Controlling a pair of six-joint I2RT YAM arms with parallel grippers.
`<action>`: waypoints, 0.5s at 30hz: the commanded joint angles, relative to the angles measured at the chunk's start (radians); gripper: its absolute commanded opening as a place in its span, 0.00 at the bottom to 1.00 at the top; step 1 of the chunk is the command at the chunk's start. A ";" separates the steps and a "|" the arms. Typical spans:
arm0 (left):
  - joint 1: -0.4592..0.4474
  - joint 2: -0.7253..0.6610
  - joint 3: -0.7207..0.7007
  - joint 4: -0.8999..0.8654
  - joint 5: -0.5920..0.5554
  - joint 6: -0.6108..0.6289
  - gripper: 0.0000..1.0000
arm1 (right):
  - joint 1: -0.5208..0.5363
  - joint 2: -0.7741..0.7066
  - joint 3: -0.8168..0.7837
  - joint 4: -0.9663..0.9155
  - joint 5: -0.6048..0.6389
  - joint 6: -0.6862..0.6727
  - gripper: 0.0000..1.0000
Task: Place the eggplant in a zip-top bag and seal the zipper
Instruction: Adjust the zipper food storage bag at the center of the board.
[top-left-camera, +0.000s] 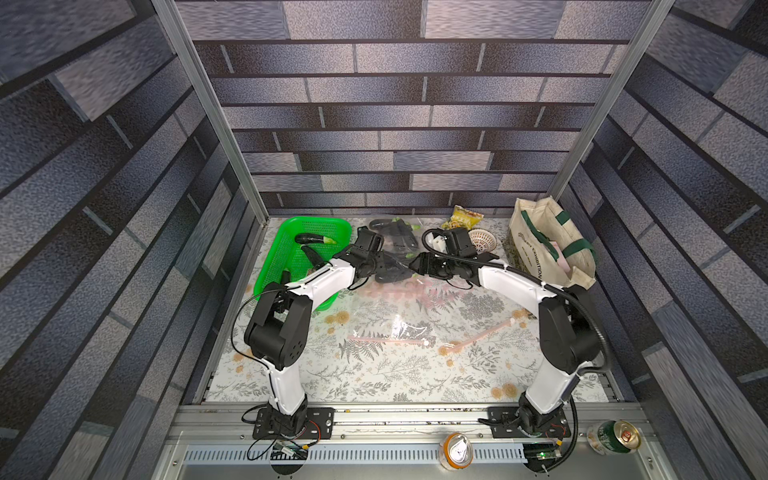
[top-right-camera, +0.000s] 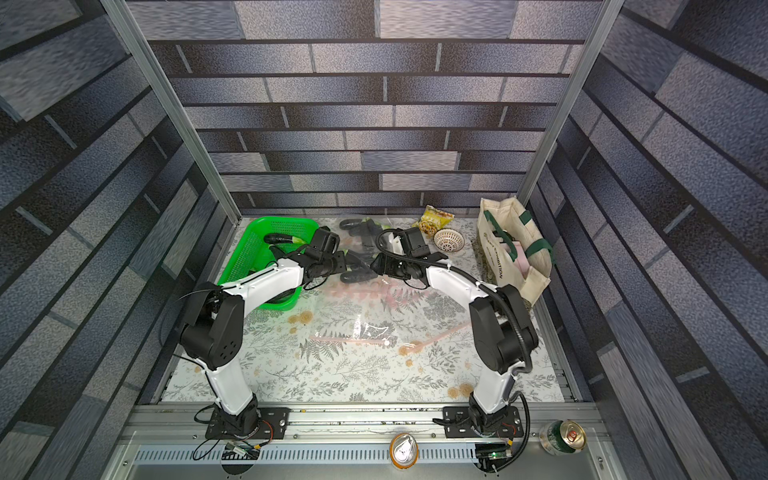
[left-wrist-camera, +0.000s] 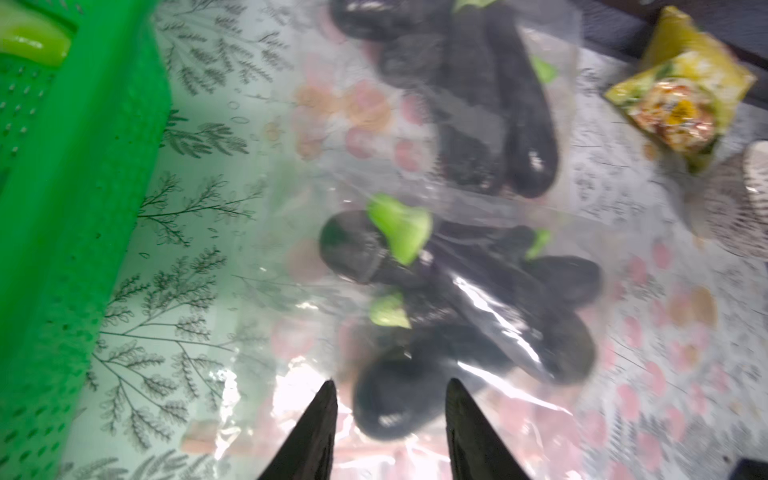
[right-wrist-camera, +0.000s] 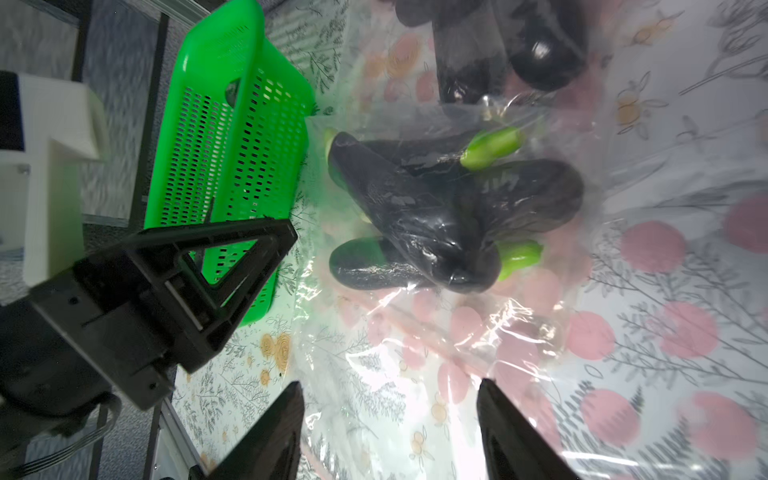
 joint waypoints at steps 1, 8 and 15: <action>-0.073 -0.049 -0.055 -0.004 -0.014 -0.018 0.44 | -0.029 -0.019 -0.095 -0.007 0.019 0.032 0.66; -0.100 0.062 -0.078 0.050 0.010 -0.057 0.42 | -0.033 0.035 -0.202 0.114 -0.034 0.118 0.65; -0.029 0.157 -0.039 0.090 0.002 -0.057 0.42 | -0.029 0.119 -0.182 0.201 -0.115 0.150 0.59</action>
